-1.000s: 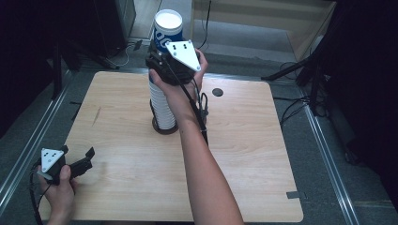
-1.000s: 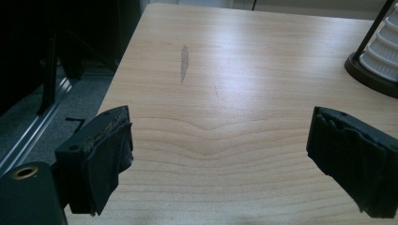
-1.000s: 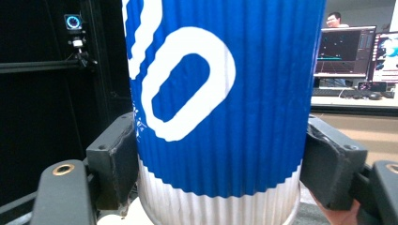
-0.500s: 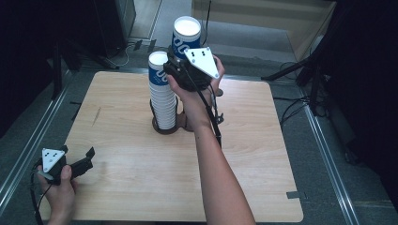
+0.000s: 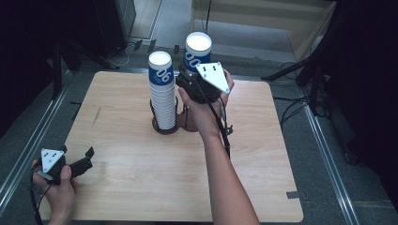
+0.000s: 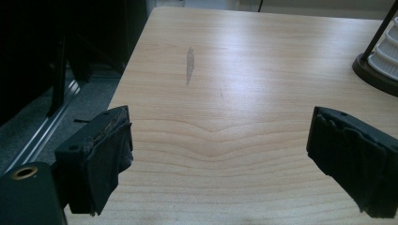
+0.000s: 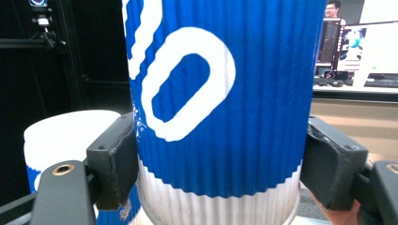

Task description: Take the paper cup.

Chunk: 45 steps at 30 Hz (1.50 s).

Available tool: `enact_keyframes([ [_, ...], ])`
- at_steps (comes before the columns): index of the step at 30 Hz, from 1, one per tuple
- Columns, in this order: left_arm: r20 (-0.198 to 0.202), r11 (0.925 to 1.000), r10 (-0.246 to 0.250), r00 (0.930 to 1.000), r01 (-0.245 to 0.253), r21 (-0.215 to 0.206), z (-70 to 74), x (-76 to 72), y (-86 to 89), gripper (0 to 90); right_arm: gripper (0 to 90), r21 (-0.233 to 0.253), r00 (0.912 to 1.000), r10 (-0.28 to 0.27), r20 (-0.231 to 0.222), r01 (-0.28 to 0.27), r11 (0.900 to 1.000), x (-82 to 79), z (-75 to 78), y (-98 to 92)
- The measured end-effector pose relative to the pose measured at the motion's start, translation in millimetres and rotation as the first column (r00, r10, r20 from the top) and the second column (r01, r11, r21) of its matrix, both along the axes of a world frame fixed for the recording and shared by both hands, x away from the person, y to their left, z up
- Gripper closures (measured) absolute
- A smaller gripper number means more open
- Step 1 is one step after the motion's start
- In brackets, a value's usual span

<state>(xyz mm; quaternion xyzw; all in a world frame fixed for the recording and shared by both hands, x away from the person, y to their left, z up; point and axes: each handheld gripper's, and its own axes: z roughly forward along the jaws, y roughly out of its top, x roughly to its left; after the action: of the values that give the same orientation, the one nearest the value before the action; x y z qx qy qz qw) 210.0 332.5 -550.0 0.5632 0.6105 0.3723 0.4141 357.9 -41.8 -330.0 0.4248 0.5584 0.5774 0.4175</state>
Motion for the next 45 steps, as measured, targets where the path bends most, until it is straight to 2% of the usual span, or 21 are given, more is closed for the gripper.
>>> enact_keyframes([
  [13,0.000,0.9999,-0.008,1.0000,0.008,0.011,0.0,0.1,-0.9,8.1,22.3,-0.062,0.9999,-0.013,0.000,0.013,0.998,-21.1,-23.8,-18.4],
  [27,-0.003,0.9997,-0.012,0.9999,0.012,0.023,0.3,0.3,-2.7,8.1,22.3,-0.066,0.9993,-0.029,-0.022,0.027,0.997,-42.3,-49.3,-47.8],
  [32,-0.002,0.9996,-0.013,0.9999,0.013,0.024,0.3,0.3,-3.1,8.1,22.4,-0.081,0.9987,-0.035,-0.036,0.033,0.996,-50.1,-62.4,-56.8],
  [40,-0.004,0.9997,-0.024,0.9997,0.024,0.005,0.7,-0.2,-1.1,8.1,22.4,-0.080,0.9967,-0.041,-0.070,0.035,0.996,-62.5,-86.8,-70.1],
  [45,-0.002,0.9997,-0.024,0.9997,0.024,0.010,0.6,-0.1,-1.7,8.1,22.4,-0.078,0.9948,-0.051,-0.088,0.044,0.996,-68.1,-100.0,-77.7],
])
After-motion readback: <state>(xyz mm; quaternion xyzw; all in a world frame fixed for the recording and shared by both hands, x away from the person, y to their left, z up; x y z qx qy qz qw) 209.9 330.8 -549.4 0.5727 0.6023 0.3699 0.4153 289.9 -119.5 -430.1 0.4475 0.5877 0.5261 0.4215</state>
